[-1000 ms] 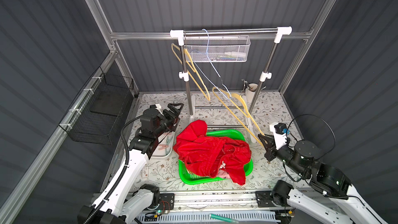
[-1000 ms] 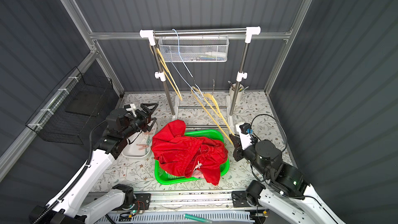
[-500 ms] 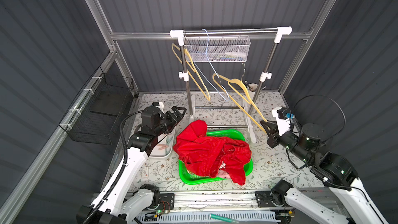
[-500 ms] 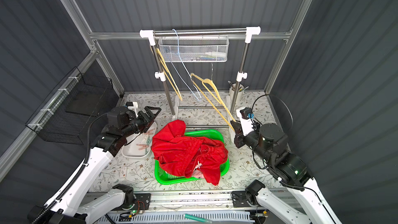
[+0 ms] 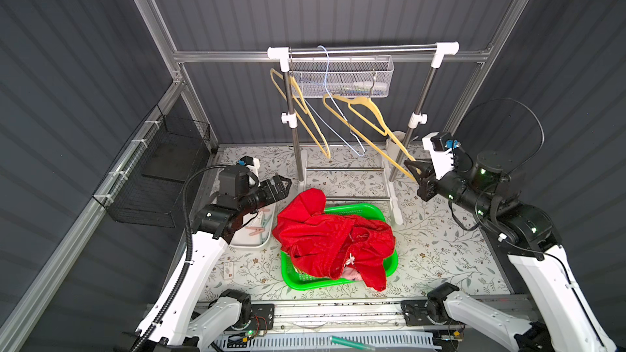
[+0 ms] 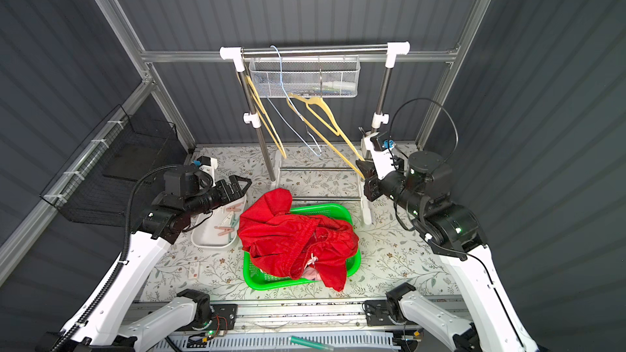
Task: Remove the clothespins securing shorts to the hanger
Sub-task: Place the hanger on the clothesline.
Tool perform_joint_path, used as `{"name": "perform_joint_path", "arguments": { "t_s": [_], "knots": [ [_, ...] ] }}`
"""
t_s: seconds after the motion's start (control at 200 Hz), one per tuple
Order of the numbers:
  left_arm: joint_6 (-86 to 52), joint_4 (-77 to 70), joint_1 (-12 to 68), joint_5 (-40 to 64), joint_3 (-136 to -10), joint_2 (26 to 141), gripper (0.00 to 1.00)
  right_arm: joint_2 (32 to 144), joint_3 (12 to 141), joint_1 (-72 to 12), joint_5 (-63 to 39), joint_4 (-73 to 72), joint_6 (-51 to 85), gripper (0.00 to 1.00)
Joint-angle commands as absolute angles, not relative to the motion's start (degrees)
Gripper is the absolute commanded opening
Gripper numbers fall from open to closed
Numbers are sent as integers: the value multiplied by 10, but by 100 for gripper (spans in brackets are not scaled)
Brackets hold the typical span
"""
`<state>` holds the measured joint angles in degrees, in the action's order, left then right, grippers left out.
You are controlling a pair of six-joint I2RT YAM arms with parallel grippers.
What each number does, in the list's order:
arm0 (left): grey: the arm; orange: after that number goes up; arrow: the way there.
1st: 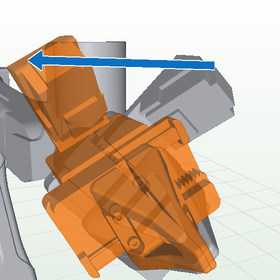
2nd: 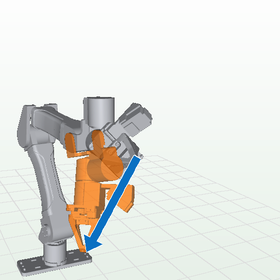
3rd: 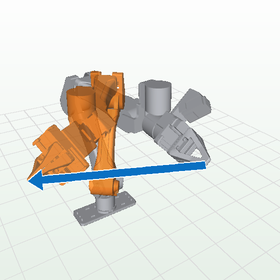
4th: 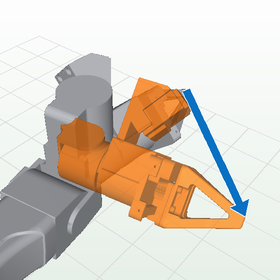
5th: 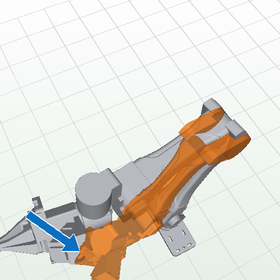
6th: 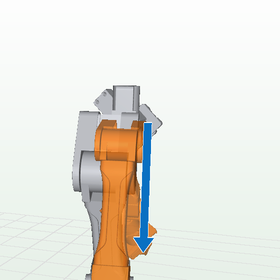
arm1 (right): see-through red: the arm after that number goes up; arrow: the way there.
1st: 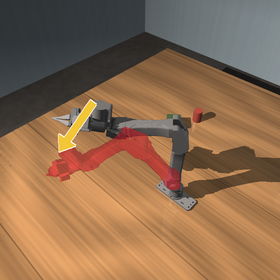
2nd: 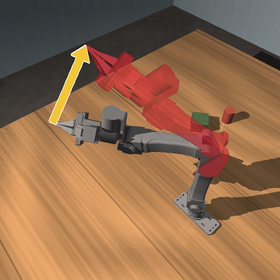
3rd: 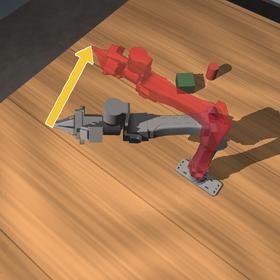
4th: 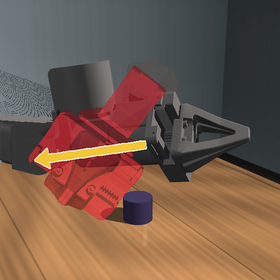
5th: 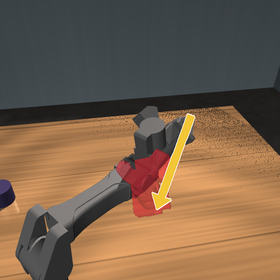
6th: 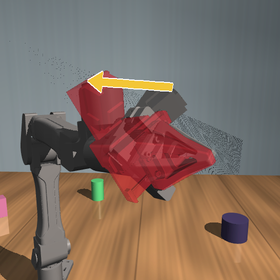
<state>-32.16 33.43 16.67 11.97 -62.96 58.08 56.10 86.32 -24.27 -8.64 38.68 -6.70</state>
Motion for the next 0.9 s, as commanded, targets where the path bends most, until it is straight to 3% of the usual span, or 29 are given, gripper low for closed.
{"name": "perform_joint_path", "arguments": {
  "t_s": [0.0,0.891],
  "knots": [
    [-256,387,163,109,-651,571,100,572,912,-227,-119,381,-89,0],
    [-233,431,163,103,-626,538,100,735,1052,-128,-261,392,-74,0]
  ]
}}
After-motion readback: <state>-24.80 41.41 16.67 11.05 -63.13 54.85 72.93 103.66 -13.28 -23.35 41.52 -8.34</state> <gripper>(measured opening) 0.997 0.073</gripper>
